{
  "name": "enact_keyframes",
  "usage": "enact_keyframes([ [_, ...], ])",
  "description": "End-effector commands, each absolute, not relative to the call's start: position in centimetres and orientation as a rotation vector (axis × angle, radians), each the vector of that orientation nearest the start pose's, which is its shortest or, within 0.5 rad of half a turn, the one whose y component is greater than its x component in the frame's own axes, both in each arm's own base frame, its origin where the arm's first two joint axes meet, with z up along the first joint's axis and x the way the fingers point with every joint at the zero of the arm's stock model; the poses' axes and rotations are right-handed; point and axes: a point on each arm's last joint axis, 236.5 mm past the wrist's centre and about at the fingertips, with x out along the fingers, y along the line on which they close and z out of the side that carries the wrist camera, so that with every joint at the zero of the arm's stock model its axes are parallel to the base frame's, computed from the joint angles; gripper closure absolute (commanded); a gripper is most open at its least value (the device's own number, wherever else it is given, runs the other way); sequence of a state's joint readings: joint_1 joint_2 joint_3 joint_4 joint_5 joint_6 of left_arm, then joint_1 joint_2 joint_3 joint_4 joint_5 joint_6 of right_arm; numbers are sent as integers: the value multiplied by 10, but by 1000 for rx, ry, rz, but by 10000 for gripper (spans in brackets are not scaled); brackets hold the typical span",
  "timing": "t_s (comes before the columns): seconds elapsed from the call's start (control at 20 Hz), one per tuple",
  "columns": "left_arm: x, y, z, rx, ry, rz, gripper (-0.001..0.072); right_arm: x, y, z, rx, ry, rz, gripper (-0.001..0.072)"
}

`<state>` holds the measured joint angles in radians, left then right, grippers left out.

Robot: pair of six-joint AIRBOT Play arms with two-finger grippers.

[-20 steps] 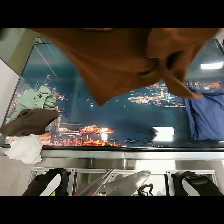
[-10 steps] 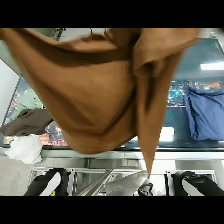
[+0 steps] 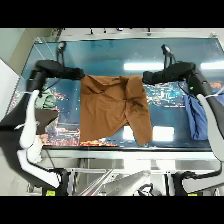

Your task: Fold the shirts.

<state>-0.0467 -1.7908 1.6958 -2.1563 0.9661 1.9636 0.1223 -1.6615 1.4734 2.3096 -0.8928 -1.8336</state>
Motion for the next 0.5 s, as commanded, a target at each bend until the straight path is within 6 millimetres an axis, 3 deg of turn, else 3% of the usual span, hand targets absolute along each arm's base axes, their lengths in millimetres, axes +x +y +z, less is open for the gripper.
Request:
enact_keyframes([
  [0.0, 579, -146, -23, -182, 1017, -512, 692, 538, 175, -1, 459, 983, 445, 689],
  [0.05, 579, -143, -14, -192, 1022, -513, 666, 539, 176, 6, 452, 977, 457, 686],
  [0.1, 576, -139, -4, -223, 1049, -503, 404, 536, 179, 12, 441, 984, 476, 588],
  [0.15, 569, -131, 6, -257, 1096, -487, 170, 531, 179, 20, 421, 998, 498, 337],
  [0.2, 554, -117, 17, -276, 1168, -478, 150, 524, 178, 30, 397, 1013, 518, 217],
  [0.35, 491, -72, 45, -369, 1375, -430, 170, 494, 150, 69, 286, 1038, 515, 211],
  [0.45, 446, -36, 51, -390, 1455, -314, 177, 476, 116, 90, 212, 1047, 432, 211],
])
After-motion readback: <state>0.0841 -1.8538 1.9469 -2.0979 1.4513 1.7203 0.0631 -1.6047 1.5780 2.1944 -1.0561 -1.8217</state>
